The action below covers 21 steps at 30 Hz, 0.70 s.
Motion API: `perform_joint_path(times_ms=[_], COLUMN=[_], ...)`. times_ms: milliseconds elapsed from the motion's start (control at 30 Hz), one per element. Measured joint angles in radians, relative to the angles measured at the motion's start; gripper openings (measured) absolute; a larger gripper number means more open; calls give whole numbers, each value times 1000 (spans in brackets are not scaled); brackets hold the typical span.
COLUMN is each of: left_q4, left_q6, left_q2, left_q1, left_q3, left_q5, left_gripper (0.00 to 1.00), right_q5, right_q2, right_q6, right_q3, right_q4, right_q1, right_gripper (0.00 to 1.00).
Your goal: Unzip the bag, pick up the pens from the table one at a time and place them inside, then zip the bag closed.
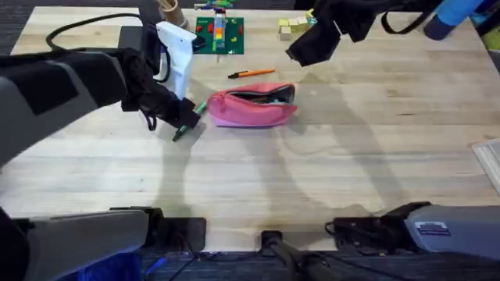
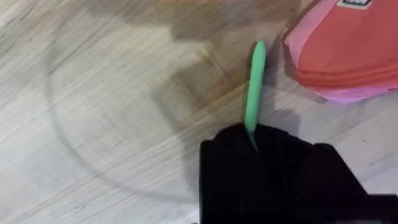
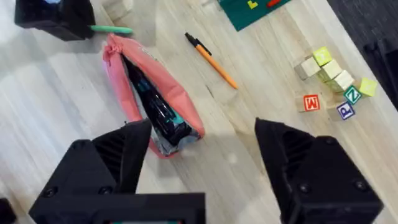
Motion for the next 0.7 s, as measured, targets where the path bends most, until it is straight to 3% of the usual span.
perform_joint_path(times_ms=[367, 700], left_q4=[-15, -139], left_q6=[-21, -26], left_q2=[11, 60], left_q1=[0, 3], left_q3=[18, 172], left_q5=[-1, -79], left_gripper=[59, 40], right_q5=[0, 0], right_q2=[0, 0], right_q6=[0, 0], right_q3=[0, 0], right_q4=[0, 0], right_q1=[0, 0], right_gripper=[995, 996])
